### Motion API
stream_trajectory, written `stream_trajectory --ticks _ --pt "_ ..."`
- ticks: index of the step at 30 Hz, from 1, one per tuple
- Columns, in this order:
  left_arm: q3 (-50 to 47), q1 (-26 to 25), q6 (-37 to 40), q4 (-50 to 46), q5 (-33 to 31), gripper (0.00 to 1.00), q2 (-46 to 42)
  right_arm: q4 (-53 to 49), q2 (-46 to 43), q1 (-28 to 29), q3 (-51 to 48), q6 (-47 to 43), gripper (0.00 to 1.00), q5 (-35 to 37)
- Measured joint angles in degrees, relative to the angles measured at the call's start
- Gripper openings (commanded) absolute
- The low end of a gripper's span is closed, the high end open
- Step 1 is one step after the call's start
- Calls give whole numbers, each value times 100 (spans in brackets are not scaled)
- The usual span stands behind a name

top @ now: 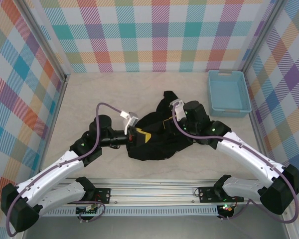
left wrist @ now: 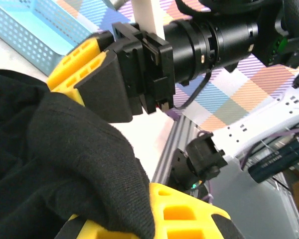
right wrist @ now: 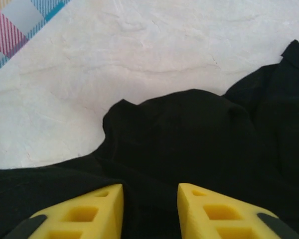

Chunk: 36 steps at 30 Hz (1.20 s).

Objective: Fold the inside-out t-shirt

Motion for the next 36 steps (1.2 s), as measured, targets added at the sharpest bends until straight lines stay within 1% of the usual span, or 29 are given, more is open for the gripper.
stream_trajectory --ticks 3,6,9,11,15,20,21,26,31,35,36 --pt "0 39 -61 61 127 0 127 -210 -212 0 11 -153 44 -55" --pt "0 79 -96 55 127 0 227 -308 -776 -7 -120 -286 45 -348" --pt "0 96 -98 55 111 0 289 -286 -1392 -11 -286 -391 45 -968" --pt "2 101 -101 57 109 0 304 -153 -1543 -11 -415 -407 46 -1521" --pt "2 101 -101 57 109 0 306 295 -1268 -9 -610 -334 46 -2514" --pt "2 101 -98 50 107 0 286 699 -651 -11 -765 -188 46 -3134" --pt "2 101 -98 46 107 0 269 767 -568 -11 -769 -155 44 -3226" --pt "2 101 -96 9 83 0 144 1108 -343 -11 -772 -70 18 -3539" --pt "2 101 -96 7 33 0 122 1268 -345 -11 -772 -20 0 -3668" --pt "2 103 -94 2 -37 0 122 1259 -446 -11 -774 -37 0 -3657" --pt "2 103 -94 -9 -66 1 122 1244 -503 -13 -774 -50 0 -3639"
